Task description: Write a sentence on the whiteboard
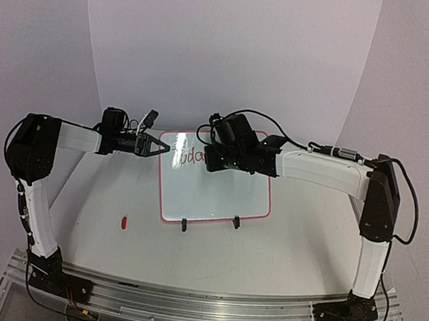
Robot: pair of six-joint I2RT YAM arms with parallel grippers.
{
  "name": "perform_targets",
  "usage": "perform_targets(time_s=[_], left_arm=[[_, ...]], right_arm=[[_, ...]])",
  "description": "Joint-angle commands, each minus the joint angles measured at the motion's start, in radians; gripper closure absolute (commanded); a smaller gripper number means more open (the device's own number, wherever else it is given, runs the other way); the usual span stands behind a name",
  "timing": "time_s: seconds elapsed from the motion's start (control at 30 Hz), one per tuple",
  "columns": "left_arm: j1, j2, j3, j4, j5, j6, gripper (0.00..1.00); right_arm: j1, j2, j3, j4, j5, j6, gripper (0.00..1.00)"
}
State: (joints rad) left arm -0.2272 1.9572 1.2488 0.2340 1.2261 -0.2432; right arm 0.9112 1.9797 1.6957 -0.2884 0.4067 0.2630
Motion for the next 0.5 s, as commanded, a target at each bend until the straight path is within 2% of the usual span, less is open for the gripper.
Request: perform_targets(time_s=[0.0,0.23,0.47], left_arm=[[-0.012,-0.003,0.0,-0.014,-0.075,0.102,1.0],[-0.012,0.0,0.002,-0.014,-0.075,0.102,1.0],[-0.012,0.004,0.003,-0.014,-0.079,0.098,1.0]], right_arm=[[-0.01,0.025,0.038,0.022,0.06,0.002,1.0],[-0.01,0.018,0.025,0.022,0.098,-0.003,1.0],[-0.01,0.019,0.03,-0.031,0.053,0.012,1.0]])
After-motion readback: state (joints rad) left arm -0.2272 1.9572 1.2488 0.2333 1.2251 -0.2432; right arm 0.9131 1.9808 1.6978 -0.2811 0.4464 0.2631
